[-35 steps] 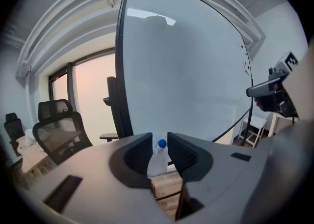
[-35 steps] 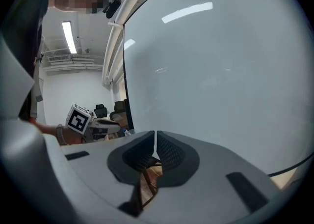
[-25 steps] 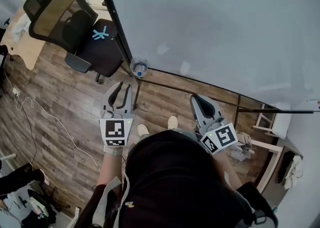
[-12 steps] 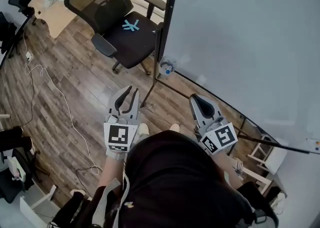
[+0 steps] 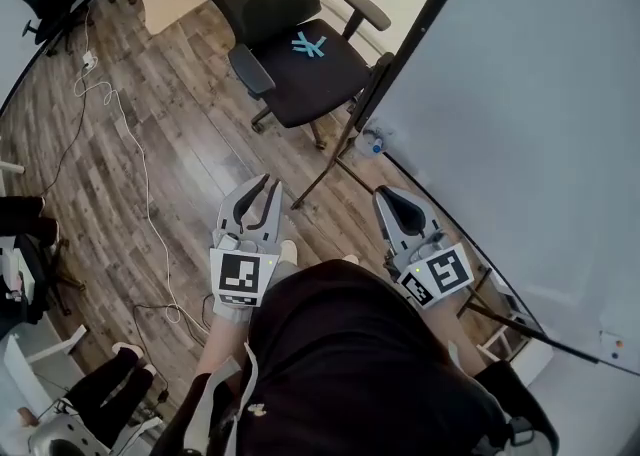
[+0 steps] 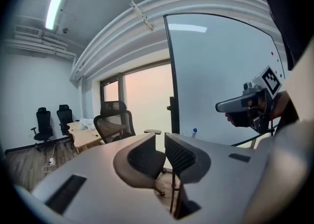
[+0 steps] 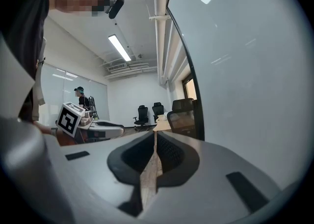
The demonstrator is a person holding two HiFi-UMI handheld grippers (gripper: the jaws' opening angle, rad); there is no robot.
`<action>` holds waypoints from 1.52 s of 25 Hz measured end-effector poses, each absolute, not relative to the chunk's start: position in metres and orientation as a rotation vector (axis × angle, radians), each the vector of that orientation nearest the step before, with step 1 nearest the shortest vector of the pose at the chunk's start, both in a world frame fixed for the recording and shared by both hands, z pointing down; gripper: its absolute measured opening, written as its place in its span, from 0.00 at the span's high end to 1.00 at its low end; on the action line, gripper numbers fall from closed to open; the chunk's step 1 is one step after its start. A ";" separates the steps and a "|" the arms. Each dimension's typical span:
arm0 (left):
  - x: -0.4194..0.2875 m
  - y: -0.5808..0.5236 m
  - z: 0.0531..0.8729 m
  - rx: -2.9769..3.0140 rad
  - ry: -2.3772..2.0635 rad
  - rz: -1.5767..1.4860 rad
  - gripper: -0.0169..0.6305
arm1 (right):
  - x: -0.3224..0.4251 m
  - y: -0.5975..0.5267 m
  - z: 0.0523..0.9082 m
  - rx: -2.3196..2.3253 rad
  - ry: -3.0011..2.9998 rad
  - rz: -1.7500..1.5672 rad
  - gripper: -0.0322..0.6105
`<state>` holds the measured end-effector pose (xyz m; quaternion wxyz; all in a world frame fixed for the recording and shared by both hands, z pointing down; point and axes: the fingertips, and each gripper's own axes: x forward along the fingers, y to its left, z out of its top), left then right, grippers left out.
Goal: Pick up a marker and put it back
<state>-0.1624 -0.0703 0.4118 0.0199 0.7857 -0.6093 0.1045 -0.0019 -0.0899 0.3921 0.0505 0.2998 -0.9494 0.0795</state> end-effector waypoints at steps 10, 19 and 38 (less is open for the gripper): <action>-0.194 -0.055 0.418 2.335 -2.014 0.307 0.91 | -0.034 -0.088 0.395 0.777 -2.893 0.199 0.91; -0.191 -0.056 0.421 2.321 -2.008 0.281 0.91 | -0.036 -0.087 0.397 0.758 -2.876 0.155 0.91; -0.191 -0.054 0.422 2.342 -1.979 0.301 0.92 | -0.027 -0.079 0.405 0.812 -2.828 0.177 0.91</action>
